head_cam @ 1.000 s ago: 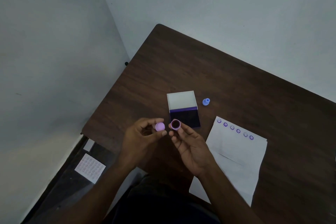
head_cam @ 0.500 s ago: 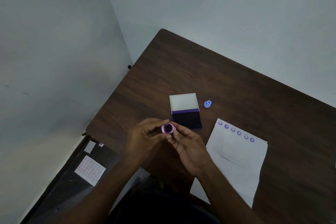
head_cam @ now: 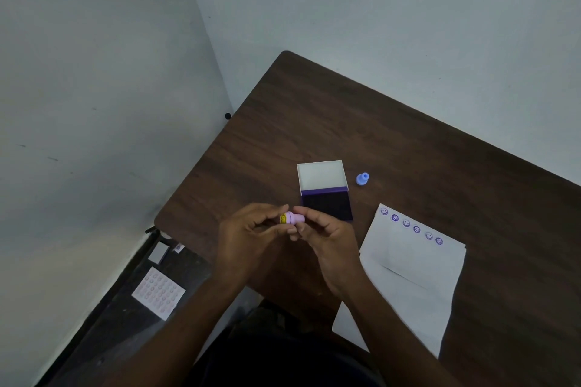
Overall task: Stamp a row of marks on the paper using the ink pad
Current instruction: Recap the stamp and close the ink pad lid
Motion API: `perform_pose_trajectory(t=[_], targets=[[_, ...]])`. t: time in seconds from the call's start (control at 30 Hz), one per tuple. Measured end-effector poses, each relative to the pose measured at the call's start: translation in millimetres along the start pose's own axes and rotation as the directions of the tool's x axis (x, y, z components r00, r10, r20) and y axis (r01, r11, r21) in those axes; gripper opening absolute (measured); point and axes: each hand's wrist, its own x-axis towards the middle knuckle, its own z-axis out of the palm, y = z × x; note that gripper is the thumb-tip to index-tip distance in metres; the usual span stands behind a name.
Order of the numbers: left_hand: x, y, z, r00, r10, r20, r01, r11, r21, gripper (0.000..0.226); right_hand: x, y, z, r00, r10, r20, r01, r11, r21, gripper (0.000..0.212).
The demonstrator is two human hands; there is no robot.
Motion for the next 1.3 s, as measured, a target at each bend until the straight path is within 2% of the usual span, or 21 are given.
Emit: perform_pose_trajectory(t=[0.07, 0.2, 0.27, 0.37, 0.53, 0.67, 0.77, 0.83, 0.93, 1.03, 1.1, 1.2, 1.3], targets=[[0.5, -1.4, -1.6, 0.999, 0.045, -0.018, -0.044, 0.998, 0.034, 0.036, 1.4, -0.3, -0.3, 1.0, -0.02, -0.005, 0.02, 0.999, -0.035, 0.018], [0.1, -4.4, -3.8, 0.98, 0.171, -0.106, -0.163, 0.983, 0.08, 0.023, 4.5, -0.9, -1.8, 0.997, -0.071, 0.004, 0.071, 0.993, -0.099, 0.019], [1.4, -7.1, -5.6, 0.974, 0.184, -0.131, -0.174, 0.981, 0.089, 0.019, 6.0, -2.8, -2.9, 0.994, -0.105, 0.014, 0.106, 0.986, -0.13, 0.024], [3.3, -13.5, -1.0, 0.984, 0.102, -0.144, -0.102, 0.995, 0.008, 0.021, 10.4, -5.5, -5.7, 0.991, -0.124, 0.046, 0.129, 0.981, -0.142, 0.028], [10.6, -24.9, 6.6, 0.993, -0.06, -0.099, 0.047, 0.991, -0.128, 0.036, 14.5, -4.2, -11.9, 0.997, -0.064, 0.034, 0.067, 0.992, -0.111, 0.029], [16.5, -30.7, 23.7, 0.985, -0.15, -0.08, 0.134, 0.975, -0.175, 0.034, 16.8, 1.9, -16.1, 0.998, 0.006, -0.065, -0.006, 1.0, 0.012, 0.027], [26.4, -33.5, 37.7, 0.98, -0.198, -0.033, 0.19, 0.967, -0.168, 0.03, 18.5, 6.0, -24.4, 0.991, 0.051, -0.126, -0.049, 0.999, 0.023, 0.017], [37.2, -36.3, 42.9, 0.979, -0.199, 0.031, 0.202, 0.972, -0.124, 0.038, 21.6, 7.5, -34.1, 0.983, 0.092, -0.162, -0.088, 0.996, 0.031, 0.013], [54.1, -34.7, 54.7, 0.974, -0.208, 0.086, 0.212, 0.977, -0.035, 0.036, 28.9, 8.7, -51.6, 0.966, 0.146, -0.211, -0.141, 0.989, 0.038, 0.013], [69.6, -24.7, 69.7, 0.988, -0.115, 0.107, 0.113, 0.993, 0.03, 0.033, 36.1, 9.1, -69.2, 0.959, 0.163, -0.233, -0.144, 0.985, 0.096, 0.018], [78.5, -18.8, 78.0, 0.992, -0.059, 0.11, 0.053, 0.997, 0.058, 0.04, 40.7, 8.0, -79.3, 0.956, 0.172, -0.239, -0.147, 0.982, 0.119, 0.024], [90.9, -14.6, 91.8, 0.991, -0.019, 0.134, 0.009, 0.997, 0.075, 0.048, 48.3, 7.1, -96.0, 0.947, 0.139, -0.29, -0.108, 0.987, 0.121, 0.025], [100.5, -14.9, 102.4, 0.991, -0.026, 0.135, 0.005, 0.989, 0.151, 0.042, 56.5, 8.4, -112.1, 0.921, 0.068, -0.383, -0.055, 0.997, 0.046, 0.019]])
